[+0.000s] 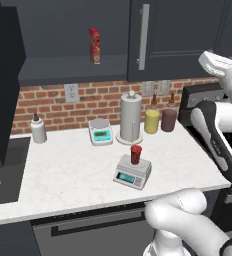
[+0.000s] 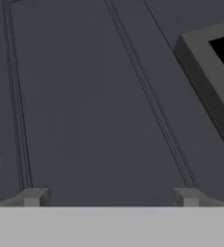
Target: Pick the yogurt and place it on the digital scale for weighing, and close the cabinet.
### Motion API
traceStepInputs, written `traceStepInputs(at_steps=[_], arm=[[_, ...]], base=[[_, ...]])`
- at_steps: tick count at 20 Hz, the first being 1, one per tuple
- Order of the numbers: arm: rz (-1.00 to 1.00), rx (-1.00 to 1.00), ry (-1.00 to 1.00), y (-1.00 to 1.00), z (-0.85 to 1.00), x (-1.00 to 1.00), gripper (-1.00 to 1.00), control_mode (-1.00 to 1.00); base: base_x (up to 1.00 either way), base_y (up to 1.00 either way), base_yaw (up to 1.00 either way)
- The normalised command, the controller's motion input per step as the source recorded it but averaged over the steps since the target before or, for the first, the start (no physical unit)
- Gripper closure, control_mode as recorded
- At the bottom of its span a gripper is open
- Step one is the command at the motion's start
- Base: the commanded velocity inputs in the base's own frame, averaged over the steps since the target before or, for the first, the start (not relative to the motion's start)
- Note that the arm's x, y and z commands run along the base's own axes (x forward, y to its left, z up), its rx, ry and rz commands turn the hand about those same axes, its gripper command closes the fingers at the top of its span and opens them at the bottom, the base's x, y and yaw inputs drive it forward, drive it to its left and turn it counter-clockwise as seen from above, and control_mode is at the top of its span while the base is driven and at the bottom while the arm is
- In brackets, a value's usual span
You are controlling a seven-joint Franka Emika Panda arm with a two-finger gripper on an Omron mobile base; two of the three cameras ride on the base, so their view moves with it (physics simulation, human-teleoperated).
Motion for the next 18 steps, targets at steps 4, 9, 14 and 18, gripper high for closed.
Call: traceStepInputs(at_steps=[4, 9, 14, 18], arm=[[0.0, 0.07, 0.31, 0.0, -0.04, -0.36, -1.0, -1.0], [0.0, 0.05, -0.02, 0.55, -0.7, -0.8, -1.0, -1.0], [0.0, 0.15, -0.17, 0.97, -1.0, -0.52, -1.0, -1.0], [0.0, 0.12, -0.28, 1.0, -0.95, -0.54, -1.0, -1.0]], base=[[0.0, 0.0, 0.0], [0.0, 0.0, 0.0], [0.0, 0.0, 0.0], [0.0, 0.0, 0.0]])
